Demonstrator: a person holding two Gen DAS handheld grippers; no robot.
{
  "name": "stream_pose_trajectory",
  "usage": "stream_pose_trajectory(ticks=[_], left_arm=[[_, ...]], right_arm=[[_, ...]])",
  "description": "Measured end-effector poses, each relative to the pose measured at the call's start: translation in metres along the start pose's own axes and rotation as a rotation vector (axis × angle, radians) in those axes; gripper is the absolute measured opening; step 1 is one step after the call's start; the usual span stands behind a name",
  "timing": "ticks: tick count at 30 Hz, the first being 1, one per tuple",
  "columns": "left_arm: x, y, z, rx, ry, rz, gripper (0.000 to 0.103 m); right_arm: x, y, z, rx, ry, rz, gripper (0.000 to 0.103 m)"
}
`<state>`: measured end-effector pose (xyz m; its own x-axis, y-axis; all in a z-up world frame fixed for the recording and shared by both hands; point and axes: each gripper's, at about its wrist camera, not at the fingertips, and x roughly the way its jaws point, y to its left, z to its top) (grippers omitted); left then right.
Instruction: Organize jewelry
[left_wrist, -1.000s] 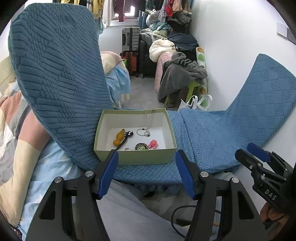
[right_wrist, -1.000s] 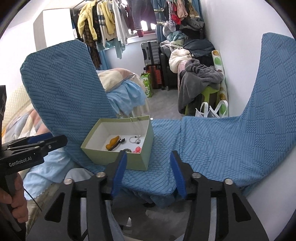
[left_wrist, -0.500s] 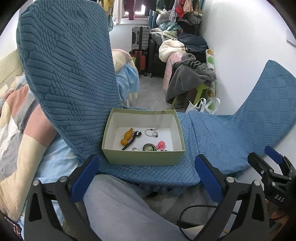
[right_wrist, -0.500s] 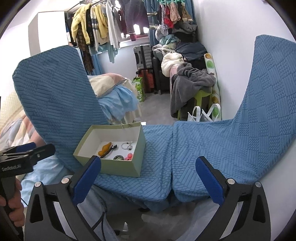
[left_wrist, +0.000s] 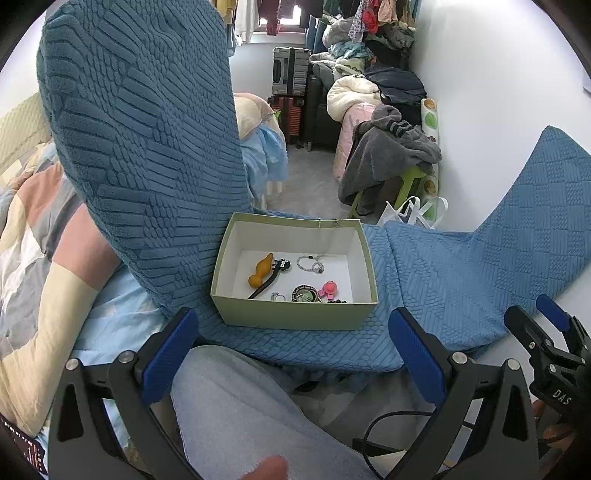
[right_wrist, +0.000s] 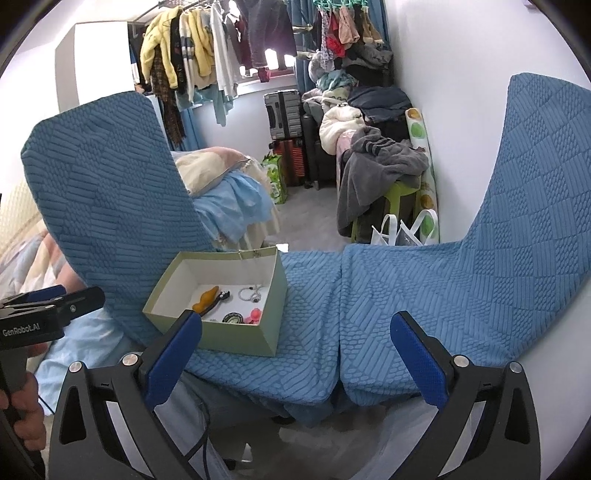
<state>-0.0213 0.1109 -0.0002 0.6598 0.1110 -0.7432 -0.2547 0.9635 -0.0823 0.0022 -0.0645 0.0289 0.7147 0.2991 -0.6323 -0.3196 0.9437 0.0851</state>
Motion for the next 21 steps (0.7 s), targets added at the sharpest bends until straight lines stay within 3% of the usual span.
stream_pose_trajectory(ticks=[21], left_arm=[[-0.0045,-0.0008,0.0019,0.008,-0.009,0.001,0.102]], right_arm=[[0.0039,0.0076,-0.0051,-0.045,0.011,-0.002,0.103]])
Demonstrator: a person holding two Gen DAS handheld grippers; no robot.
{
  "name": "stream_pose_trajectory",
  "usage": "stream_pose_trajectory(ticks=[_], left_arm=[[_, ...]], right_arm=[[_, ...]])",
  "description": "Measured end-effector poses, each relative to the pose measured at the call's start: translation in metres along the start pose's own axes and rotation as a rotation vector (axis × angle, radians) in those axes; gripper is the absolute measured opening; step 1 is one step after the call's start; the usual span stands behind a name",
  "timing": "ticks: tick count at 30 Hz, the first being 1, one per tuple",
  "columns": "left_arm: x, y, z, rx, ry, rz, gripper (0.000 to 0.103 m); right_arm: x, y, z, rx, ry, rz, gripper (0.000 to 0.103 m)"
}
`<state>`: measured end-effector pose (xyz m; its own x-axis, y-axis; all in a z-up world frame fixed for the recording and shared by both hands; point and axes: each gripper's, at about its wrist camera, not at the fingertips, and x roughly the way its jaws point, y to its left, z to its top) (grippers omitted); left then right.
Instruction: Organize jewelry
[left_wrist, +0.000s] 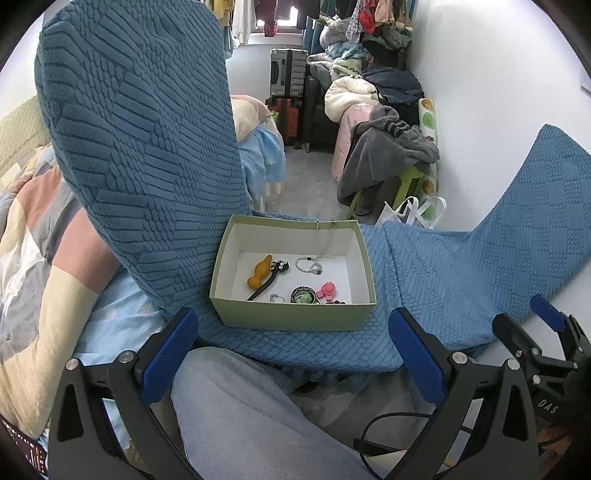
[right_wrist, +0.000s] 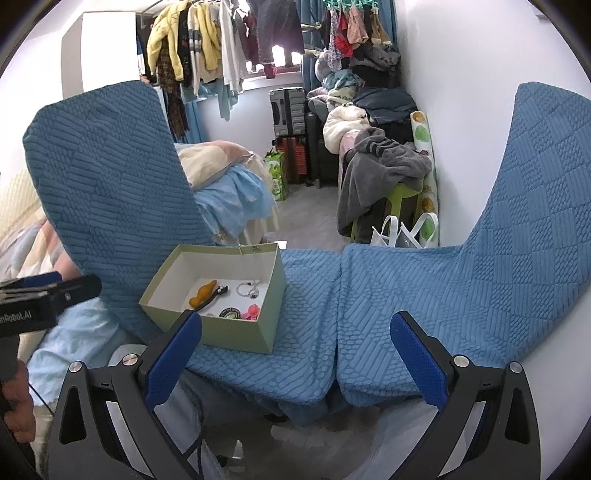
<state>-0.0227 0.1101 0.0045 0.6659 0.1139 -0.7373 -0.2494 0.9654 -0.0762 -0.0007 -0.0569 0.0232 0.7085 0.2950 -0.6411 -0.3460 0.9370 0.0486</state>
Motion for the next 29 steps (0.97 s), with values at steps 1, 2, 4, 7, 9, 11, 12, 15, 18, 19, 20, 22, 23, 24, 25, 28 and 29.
stream_pose_trajectory(ticks=[1,2,4,7,9,11,12,15,18,19,20,22,23,24,25,28,29], left_arm=[[-0.0003,0.0000,0.0004,0.000,-0.001,0.001,0.102],[-0.0009,-0.0002,0.0009,0.001,-0.003,0.001,0.102],[-0.0012,-0.0004,0.0010,0.000,-0.004,-0.001,0.102],[-0.0012,0.0004,0.0008,-0.006,-0.002,-0.015,0.102],[-0.0019,0.0014,0.0007,-0.014,-0.004,-0.024,0.102],[-0.0027,0.0020,0.0003,-0.011,-0.006,-0.020,0.102],[-0.0024,0.0026,0.0003,-0.010,-0.004,-0.022,0.102],[-0.0015,0.0034,-0.0001,-0.015,0.006,-0.037,0.102],[-0.0008,0.0040,-0.0012,-0.009,0.008,-0.033,0.102],[-0.0006,0.0042,-0.0014,-0.009,0.009,-0.034,0.102],[-0.0004,0.0037,-0.0015,-0.009,0.011,-0.036,0.102],[0.0005,0.0040,-0.0016,-0.010,0.014,-0.036,0.102],[0.0010,0.0037,-0.0018,-0.009,0.015,-0.034,0.102],[0.0013,0.0036,-0.0020,-0.009,0.014,-0.033,0.102],[0.0012,0.0036,-0.0021,-0.009,0.014,-0.033,0.102],[0.0012,0.0034,-0.0024,-0.011,0.016,-0.038,0.102],[0.0010,0.0025,-0.0024,-0.013,0.018,-0.043,0.102]], right_arm=[[-0.0004,0.0002,-0.0001,0.000,-0.001,0.000,0.103],[-0.0002,0.0000,-0.0002,0.001,-0.003,0.001,0.103],[-0.0001,-0.0001,-0.0007,0.002,-0.002,0.001,0.103],[-0.0001,-0.0003,-0.0008,0.002,-0.003,0.001,0.103],[-0.0012,0.0000,-0.0008,0.001,-0.004,-0.002,0.103],[-0.0018,0.0008,-0.0014,0.002,-0.005,-0.001,0.103],[-0.0016,0.0008,-0.0014,0.002,-0.004,-0.002,0.103],[-0.0016,0.0005,-0.0015,0.002,-0.004,-0.002,0.103],[-0.0024,0.0000,-0.0015,0.005,-0.004,-0.002,0.103],[-0.0025,-0.0003,-0.0008,0.006,-0.003,-0.001,0.103],[-0.0030,0.0000,-0.0006,0.007,-0.004,0.000,0.103],[-0.0037,0.0003,0.0002,0.004,-0.005,0.001,0.103],[-0.0041,0.0008,0.0005,0.002,-0.005,0.002,0.103],[-0.0040,0.0009,0.0006,0.002,-0.006,0.002,0.103],[-0.0042,0.0011,0.0007,0.003,-0.008,0.000,0.103],[-0.0024,0.0006,0.0006,-0.001,-0.007,-0.008,0.103],[-0.0018,0.0007,0.0003,0.001,-0.004,-0.005,0.103]])
